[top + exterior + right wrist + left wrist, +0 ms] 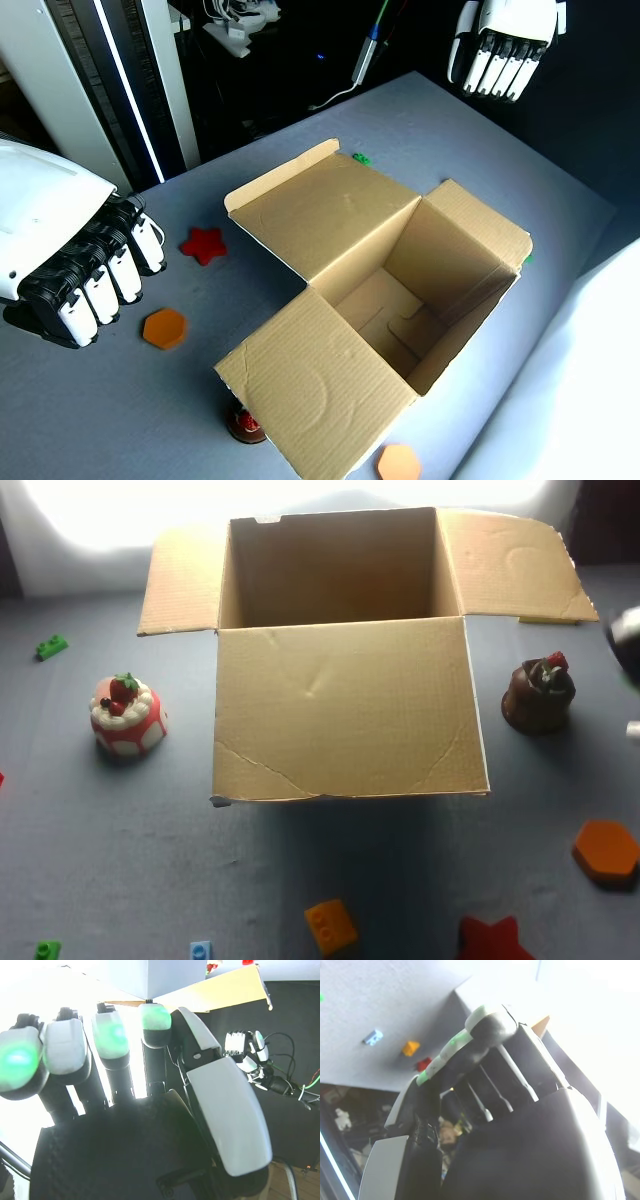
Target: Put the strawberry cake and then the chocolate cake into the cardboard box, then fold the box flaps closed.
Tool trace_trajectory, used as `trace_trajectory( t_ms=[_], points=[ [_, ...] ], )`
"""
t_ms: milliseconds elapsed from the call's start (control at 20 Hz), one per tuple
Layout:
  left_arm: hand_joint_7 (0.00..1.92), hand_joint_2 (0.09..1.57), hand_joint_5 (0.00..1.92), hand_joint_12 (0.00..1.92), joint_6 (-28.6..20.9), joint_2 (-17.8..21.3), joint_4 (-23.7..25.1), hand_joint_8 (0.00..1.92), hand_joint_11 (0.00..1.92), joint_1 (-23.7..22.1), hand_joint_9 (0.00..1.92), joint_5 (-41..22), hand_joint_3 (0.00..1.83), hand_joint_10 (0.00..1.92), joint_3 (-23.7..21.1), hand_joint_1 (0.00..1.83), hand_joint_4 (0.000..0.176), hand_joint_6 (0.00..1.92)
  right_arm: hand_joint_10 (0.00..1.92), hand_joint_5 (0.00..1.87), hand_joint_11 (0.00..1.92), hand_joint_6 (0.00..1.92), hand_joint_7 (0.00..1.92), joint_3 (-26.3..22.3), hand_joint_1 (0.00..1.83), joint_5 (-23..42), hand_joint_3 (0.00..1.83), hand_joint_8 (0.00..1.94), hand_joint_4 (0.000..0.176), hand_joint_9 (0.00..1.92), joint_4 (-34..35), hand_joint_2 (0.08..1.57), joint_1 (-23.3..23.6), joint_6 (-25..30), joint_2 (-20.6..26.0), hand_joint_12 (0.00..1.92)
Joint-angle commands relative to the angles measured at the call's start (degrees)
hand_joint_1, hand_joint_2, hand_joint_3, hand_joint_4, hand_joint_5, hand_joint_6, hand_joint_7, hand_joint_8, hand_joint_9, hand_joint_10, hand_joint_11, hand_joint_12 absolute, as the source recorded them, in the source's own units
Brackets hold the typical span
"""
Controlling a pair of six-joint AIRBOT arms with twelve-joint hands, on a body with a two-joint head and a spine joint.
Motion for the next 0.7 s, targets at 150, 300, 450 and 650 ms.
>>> trace_trajectory(
  t_ms=[150,300,450,650],
  points=[
    [0.20,1.30,0.23,0.81,-1.24,0.62,-2.45,0.00,0.00,-3.43,0.25,-1.37,0.00,0.01,1.13,0.39,0.021,0.00,0.07,0.05,0.00,0.01,0.14,0.02,0.51,6.70,0.00,0.00,0.000,0.11,0.11,1.18,0.47,0.00,0.84,0.54],
    [0.20,1.27,0.23,0.80,-4.00,1.11,3.82,0.00,0.00,-9.76,0.25,-3.74,0.00,0.00,0.61,0.42,0.026,0.00,0.05,0.04,0.00,0.00,0.13,0.05,0.48,6.70,0.00,0.00,0.000,0.11,0.11,1.18,0.46,-0.03,0.88,0.51],
    [0.17,1.24,0.19,0.71,-8.11,1.51,12.88,0.00,0.00,-16.87,0.20,-6.25,0.00,0.00,0.14,0.46,0.019,0.00,0.04,0.04,0.00,0.00,0.12,0.10,0.48,6.54,0.00,0.00,0.000,0.11,2.10,1.17,0.44,-0.03,0.88,0.56],
    [0.07,1.18,0.08,0.59,-10.13,1.55,14.65,0.00,0.00,-18.22,0.11,-7.59,0.00,0.00,0.19,0.59,0.032,0.00,0.01,0.00,0.00,0.00,0.07,0.31,0.66,7.31,0.00,0.00,0.009,0.08,4.90,1.01,0.43,-1.01,0.88,0.62]
  ],
)
